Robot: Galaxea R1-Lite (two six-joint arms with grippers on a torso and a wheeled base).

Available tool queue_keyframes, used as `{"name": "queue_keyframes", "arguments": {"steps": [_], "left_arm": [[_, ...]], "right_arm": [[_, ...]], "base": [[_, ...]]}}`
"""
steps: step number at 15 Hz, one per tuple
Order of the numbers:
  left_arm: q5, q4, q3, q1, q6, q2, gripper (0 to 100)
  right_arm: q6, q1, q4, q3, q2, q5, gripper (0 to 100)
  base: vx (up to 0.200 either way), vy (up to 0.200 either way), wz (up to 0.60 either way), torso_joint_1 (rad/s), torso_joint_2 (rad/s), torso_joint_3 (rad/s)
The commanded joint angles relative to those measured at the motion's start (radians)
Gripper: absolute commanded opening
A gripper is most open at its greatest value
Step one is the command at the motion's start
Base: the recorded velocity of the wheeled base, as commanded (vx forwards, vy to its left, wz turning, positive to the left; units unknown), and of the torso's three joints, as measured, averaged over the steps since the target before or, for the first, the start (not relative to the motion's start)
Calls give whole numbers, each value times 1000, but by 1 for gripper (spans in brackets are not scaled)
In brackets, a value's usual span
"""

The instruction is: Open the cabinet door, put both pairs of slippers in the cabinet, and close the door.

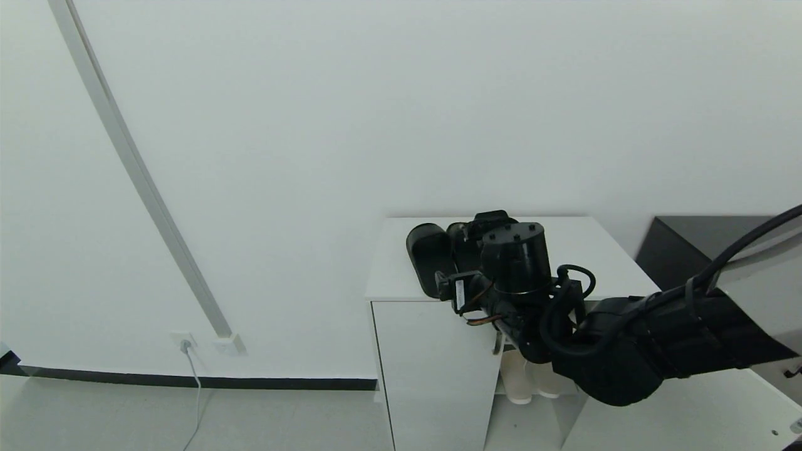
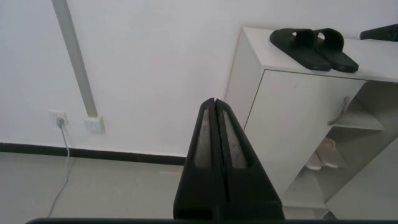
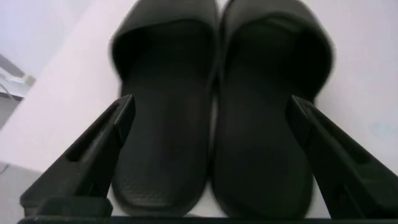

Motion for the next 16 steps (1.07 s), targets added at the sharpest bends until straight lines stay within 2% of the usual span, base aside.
{"name": "queue_keyframes", "arguments": {"steps": [1, 6, 11, 13, 16], "left_arm": [[0, 0, 0, 1, -1, 2, 0], [0, 0, 0, 1, -1, 2, 0], [2, 0, 0, 1, -3, 0, 0], [2, 0, 0, 1, -3, 2, 0], [0, 0, 0, 1, -3, 0, 0]], "right_arm": [[3, 0, -2, -1, 13, 0, 100], [20, -2, -45, 18, 88, -2, 100], [29, -10, -151, 36, 186, 0, 100], [27, -17, -165, 1, 224, 3, 100], [23, -56, -163, -129, 321, 9, 100]], "base": [[200, 0, 0, -17, -17, 12], [200, 0, 0, 6, 3, 2], [0, 0, 0, 0, 0, 0], [0, 0, 0, 0, 0, 0], [0, 0, 0, 0, 0, 0]]}}
